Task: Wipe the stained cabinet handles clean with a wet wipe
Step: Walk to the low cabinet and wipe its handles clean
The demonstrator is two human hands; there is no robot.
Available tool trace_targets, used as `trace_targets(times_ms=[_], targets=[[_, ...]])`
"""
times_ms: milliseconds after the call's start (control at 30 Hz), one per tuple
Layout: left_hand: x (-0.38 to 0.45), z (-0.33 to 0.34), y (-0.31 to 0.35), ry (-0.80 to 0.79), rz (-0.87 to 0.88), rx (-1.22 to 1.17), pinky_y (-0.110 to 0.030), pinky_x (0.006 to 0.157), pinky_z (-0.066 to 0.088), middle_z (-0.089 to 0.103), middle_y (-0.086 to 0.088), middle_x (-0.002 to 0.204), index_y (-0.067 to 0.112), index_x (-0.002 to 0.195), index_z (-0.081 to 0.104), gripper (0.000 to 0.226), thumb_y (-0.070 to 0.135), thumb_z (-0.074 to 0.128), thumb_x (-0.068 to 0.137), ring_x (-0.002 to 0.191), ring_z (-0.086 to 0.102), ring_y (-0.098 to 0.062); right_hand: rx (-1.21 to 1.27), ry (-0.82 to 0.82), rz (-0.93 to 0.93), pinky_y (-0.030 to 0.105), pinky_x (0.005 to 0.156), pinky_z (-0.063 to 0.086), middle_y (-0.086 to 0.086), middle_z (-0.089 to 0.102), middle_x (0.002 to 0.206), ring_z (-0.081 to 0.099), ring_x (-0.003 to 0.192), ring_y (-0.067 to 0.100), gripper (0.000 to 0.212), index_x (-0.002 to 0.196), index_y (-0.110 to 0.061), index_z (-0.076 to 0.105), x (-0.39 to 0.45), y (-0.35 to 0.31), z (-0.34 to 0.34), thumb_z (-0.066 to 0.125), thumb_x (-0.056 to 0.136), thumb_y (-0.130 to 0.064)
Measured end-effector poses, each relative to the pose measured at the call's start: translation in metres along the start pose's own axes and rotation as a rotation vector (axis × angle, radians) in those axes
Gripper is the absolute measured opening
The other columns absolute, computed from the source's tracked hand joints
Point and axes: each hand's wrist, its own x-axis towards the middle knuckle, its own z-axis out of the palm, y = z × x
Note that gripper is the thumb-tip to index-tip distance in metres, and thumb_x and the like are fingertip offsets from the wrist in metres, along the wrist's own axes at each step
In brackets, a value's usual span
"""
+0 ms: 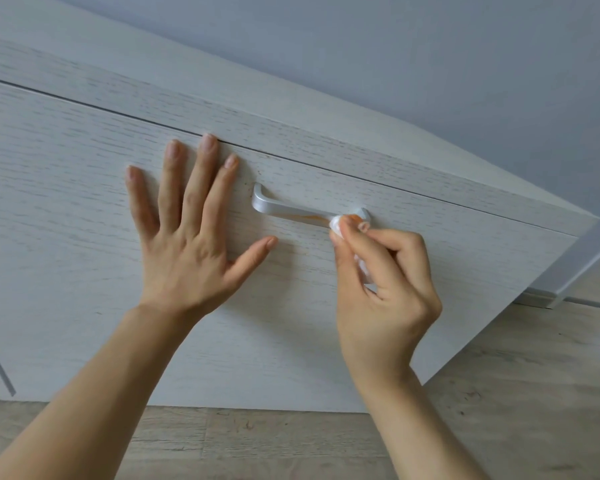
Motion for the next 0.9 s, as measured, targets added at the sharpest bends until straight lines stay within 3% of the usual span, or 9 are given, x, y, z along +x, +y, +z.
trace_targets(times_ms=[67, 133, 200, 267, 333, 400, 600, 733, 900], targets=[[0.0, 0.001, 0.0, -0.002, 0.003, 0.009, -0.046, 0.115, -0.011, 0.018, -0.012, 0.153, 0.008, 0.149, 0.019, 0.082, 0.064, 0.039, 0.092, 0.139, 0.013, -0.04, 0.017, -0.015, 0.06, 0.012, 0.063, 0.046, 0.006, 0.059, 0.071, 0.052, 0.065, 0.002, 0.01, 0.089, -0.002, 0.073, 0.0, -0.004, 0.002, 0.074, 0.079, -0.002], [0.0, 0.001, 0.001, -0.01, 0.002, -0.002, -0.046, 0.115, -0.011, 0.016, -0.011, 0.153, 0.009, 0.149, 0.018, 0.082, 0.064, 0.038, 0.092, 0.139, 0.013, -0.04, 0.077, 0.011, 0.215, 0.015, 0.059, 0.044, 0.003, 0.058, 0.069, 0.052, 0.058, 0.001, 0.009, 0.09, -0.006, 0.073, 0.001, -0.006, -0.001, 0.072, 0.081, -0.009], [0.0, 0.0, 0.001, -0.018, 0.0, -0.003, -0.047, 0.115, -0.011, 0.015, -0.011, 0.154, 0.01, 0.149, 0.017, 0.082, 0.065, 0.038, 0.092, 0.14, 0.012, -0.039, 0.176, 0.053, 0.399, 0.027, 0.057, 0.05, -0.001, 0.059, 0.069, 0.058, 0.059, 0.004, 0.008, 0.09, -0.012, 0.073, 0.001, -0.008, -0.003, 0.07, 0.083, -0.014], [0.0, -0.001, 0.0, -0.024, 0.0, 0.001, -0.046, 0.115, -0.012, 0.016, -0.01, 0.154, 0.01, 0.149, 0.017, 0.082, 0.064, 0.038, 0.092, 0.14, 0.011, -0.038, 0.255, 0.081, 0.519, 0.041, 0.058, 0.053, -0.001, 0.06, 0.068, 0.063, 0.06, 0.02, 0.005, 0.088, -0.02, 0.072, 0.002, -0.015, -0.001, 0.069, 0.083, -0.019], [0.0, -0.001, 0.0, -0.021, -0.002, 0.003, -0.046, 0.115, -0.012, 0.017, -0.01, 0.153, 0.01, 0.149, 0.017, 0.082, 0.064, 0.039, 0.092, 0.14, 0.01, -0.037, 0.257, 0.073, 0.53, 0.045, 0.058, 0.053, -0.001, 0.061, 0.07, 0.064, 0.061, 0.024, 0.005, 0.087, -0.019, 0.072, 0.003, -0.021, 0.003, 0.069, 0.083, -0.02], [0.0, -0.001, 0.0, -0.013, -0.003, 0.007, -0.046, 0.115, -0.012, 0.017, -0.011, 0.153, 0.009, 0.149, 0.018, 0.081, 0.064, 0.039, 0.092, 0.142, 0.009, -0.035, 0.258, 0.042, 0.522, 0.042, 0.058, 0.054, -0.001, 0.064, 0.072, 0.066, 0.061, 0.017, 0.007, 0.087, -0.012, 0.073, 0.003, -0.025, 0.005, 0.07, 0.083, -0.017], [0.0, -0.002, 0.0, -0.022, -0.003, -0.003, -0.045, 0.115, -0.012, 0.016, -0.01, 0.154, 0.01, 0.149, 0.017, 0.081, 0.063, 0.039, 0.092, 0.144, 0.004, -0.032, 0.304, 0.049, 0.614, 0.04, 0.062, 0.056, 0.009, 0.069, 0.074, 0.069, 0.066, 0.017, 0.002, 0.082, -0.017, 0.069, 0.006, -0.028, 0.006, 0.067, 0.082, -0.016], [0.0, -0.002, -0.001, -0.04, -0.004, -0.002, -0.046, 0.115, -0.012, 0.015, -0.009, 0.154, 0.01, 0.149, 0.017, 0.082, 0.063, 0.041, 0.091, 0.143, 0.005, -0.034, 0.258, 0.075, 0.636, 0.045, 0.063, 0.055, 0.01, 0.066, 0.071, 0.062, 0.065, 0.026, 0.004, 0.083, -0.012, 0.07, 0.011, -0.018, -0.001, 0.067, 0.084, -0.014], [0.0, -0.001, 0.0, -0.037, -0.018, 0.004, -0.045, 0.115, -0.013, 0.014, -0.008, 0.155, 0.013, 0.15, 0.015, 0.081, 0.064, 0.04, 0.091, 0.148, -0.006, -0.022, 0.125, -0.027, 0.456, 0.029, 0.064, 0.053, -0.002, 0.06, 0.082, 0.061, 0.064, 0.014, 0.01, 0.09, -0.008, 0.074, 0.017, -0.018, -0.01, 0.067, 0.085, -0.012]])
